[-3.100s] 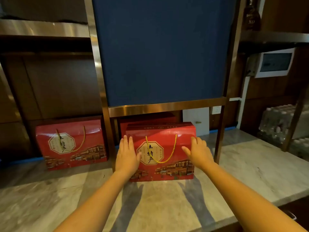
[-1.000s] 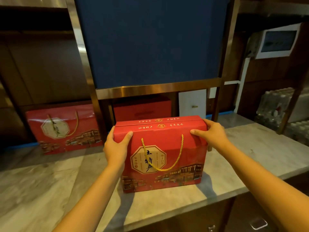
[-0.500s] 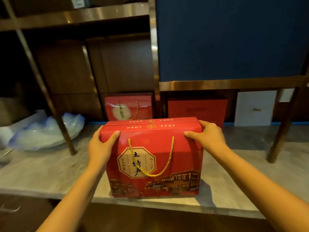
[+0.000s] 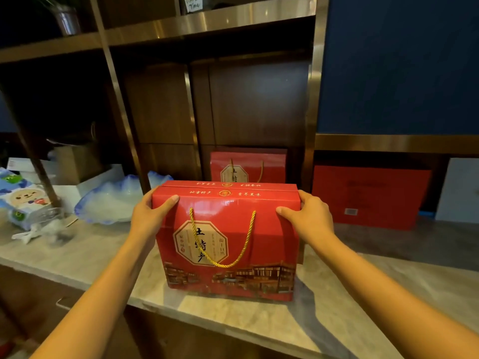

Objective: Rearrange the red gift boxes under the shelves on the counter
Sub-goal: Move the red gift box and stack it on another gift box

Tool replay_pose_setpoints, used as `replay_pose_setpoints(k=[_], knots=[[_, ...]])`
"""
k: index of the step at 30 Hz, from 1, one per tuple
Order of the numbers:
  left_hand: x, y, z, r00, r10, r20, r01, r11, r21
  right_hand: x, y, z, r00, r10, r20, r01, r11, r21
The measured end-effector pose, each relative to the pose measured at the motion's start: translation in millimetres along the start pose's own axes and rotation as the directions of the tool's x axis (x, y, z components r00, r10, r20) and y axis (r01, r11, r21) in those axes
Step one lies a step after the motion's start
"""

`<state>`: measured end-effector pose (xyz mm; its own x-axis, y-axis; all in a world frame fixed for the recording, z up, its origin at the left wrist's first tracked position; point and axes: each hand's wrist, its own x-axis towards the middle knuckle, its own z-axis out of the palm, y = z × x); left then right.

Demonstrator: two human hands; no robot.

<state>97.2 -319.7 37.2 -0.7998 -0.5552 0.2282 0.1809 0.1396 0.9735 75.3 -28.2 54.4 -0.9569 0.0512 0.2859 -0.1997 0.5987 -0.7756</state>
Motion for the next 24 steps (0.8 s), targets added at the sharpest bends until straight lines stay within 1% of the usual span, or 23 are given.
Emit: replay_pose_setpoints(k=[8,12,19,24], knots=[[86,-28,13,0.998,-0.023,0.064,0.023,1.0,0.001,56,-14,42,0.997,0.061,-0.039,-0.062,0.998,-0.005],[126,-43,27,0.987,-0.056,0.151,0.058,0.998,-0.013,80,-15,57,0.992,0.1,-0.071,-0.102,0.994,-0.026],[173,-53,54,0.977,-0.051,0.208,0.057,0.998,-0.025,111,-11,74,0.982,0.14,-0.13,-0.145,0.989,-0.028],[189,-67,63,0.983,-0.048,0.18,0.049,0.999,-0.003,124,-5,83,0.98,0.159,-0.116,-0.161,0.987,-0.006]])
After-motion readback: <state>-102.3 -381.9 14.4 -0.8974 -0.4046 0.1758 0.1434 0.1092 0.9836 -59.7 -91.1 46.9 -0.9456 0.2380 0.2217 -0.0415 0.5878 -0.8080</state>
